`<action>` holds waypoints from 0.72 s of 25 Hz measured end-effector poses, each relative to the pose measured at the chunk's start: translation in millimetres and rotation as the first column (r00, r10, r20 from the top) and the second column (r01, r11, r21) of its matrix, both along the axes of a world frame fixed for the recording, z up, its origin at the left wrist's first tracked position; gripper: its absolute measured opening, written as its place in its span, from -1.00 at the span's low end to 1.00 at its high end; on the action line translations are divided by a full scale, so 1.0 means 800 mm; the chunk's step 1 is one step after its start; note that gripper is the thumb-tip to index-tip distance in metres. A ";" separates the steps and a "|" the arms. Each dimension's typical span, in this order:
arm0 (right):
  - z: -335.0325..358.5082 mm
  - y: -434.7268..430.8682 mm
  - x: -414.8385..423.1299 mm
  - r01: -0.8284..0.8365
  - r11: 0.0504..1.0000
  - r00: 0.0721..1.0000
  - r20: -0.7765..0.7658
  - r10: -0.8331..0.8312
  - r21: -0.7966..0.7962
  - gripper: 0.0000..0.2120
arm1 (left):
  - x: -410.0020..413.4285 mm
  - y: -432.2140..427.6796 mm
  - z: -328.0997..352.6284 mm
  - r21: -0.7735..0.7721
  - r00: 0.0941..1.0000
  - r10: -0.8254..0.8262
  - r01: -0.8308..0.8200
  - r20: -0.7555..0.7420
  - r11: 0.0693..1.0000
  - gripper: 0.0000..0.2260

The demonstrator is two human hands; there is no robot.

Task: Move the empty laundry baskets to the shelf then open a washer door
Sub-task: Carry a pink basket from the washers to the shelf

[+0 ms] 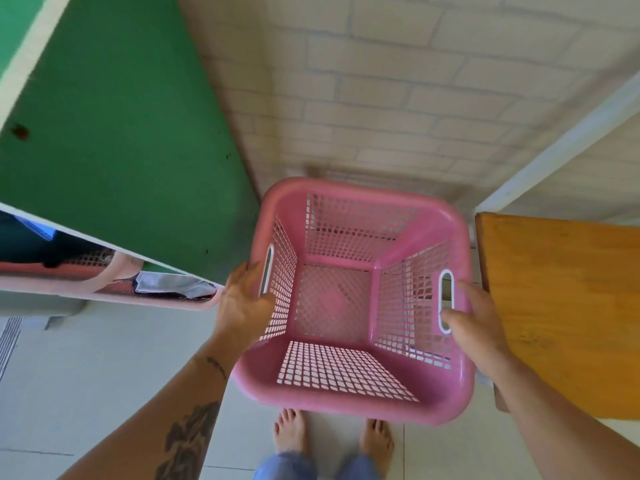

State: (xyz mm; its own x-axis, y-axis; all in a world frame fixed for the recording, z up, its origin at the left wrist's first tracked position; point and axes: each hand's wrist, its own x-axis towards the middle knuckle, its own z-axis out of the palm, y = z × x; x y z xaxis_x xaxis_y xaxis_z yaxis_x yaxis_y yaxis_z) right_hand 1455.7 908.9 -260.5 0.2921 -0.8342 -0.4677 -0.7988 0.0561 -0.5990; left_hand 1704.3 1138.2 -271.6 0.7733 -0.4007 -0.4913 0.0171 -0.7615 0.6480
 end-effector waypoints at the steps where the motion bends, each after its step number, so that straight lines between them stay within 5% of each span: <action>1: 0.004 -0.001 0.001 -0.046 0.999 0.998 -0.038 0.046 0.021 -0.62 | 0.000 0.001 0.003 0.039 0.996 -0.089 0.088 0.021 0.995 -0.37; 8: 0.092 0.022 -0.018 -0.179 0.975 0.983 -0.005 0.181 0.133 -0.53 | -0.028 0.008 0.064 0.263 0.991 -0.134 0.134 -0.018 0.955 -0.46; 18: 0.342 0.050 -0.225 -0.112 0.993 0.993 -0.044 0.111 -0.029 -0.36 | -0.168 -0.079 0.308 -0.138 0.936 -0.334 0.347 0.107 0.928 -0.58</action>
